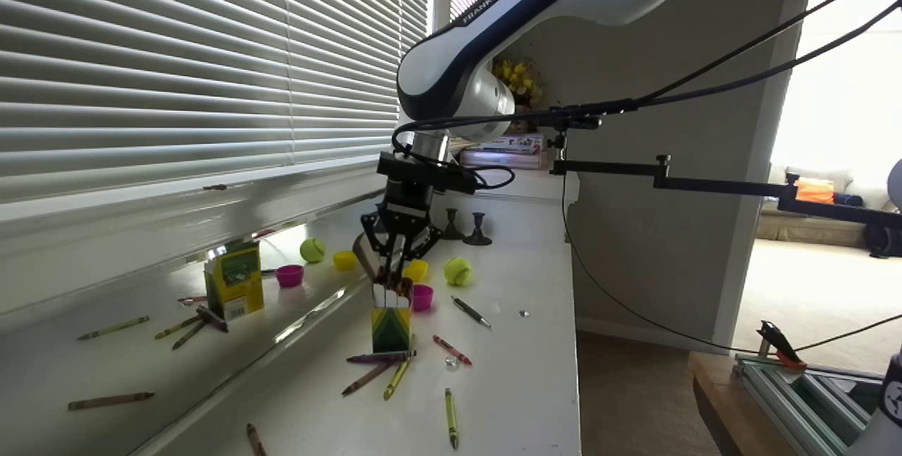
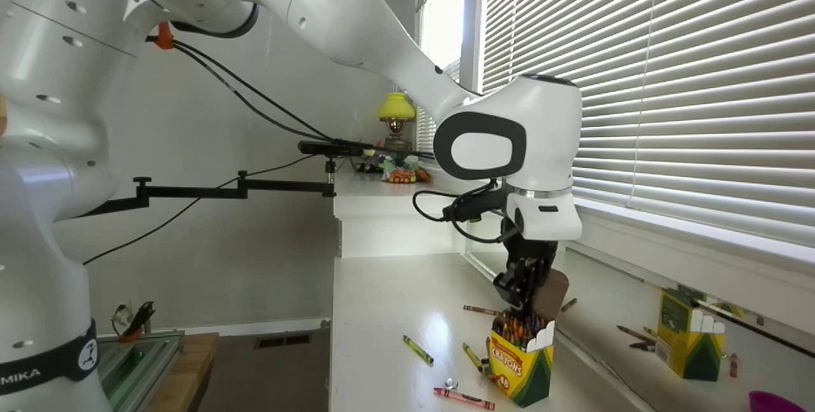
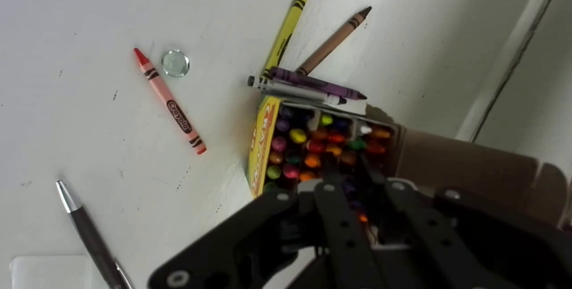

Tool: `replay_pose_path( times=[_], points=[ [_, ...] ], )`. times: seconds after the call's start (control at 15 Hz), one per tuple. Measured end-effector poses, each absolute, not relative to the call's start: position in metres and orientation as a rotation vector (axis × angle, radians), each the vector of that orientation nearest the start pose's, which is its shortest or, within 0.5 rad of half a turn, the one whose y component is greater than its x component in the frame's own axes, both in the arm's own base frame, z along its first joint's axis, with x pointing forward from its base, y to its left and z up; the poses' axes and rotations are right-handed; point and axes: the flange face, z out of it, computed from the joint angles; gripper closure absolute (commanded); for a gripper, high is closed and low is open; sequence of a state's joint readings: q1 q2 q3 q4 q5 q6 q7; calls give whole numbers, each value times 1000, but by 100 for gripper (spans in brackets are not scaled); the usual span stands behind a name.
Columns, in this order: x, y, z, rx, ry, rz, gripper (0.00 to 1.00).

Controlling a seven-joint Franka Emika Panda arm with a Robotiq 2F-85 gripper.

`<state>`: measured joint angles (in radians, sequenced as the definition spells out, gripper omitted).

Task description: Remove one orange crayon from the box.

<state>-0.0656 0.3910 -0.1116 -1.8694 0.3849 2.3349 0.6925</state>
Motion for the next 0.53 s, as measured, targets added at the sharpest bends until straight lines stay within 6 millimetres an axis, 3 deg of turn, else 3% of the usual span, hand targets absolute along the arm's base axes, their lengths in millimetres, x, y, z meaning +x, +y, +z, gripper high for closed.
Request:
replay_pose_path(
  times=[0.53],
  points=[
    [636, -101, 320, -2456, 1498, -35, 80]
  ],
)
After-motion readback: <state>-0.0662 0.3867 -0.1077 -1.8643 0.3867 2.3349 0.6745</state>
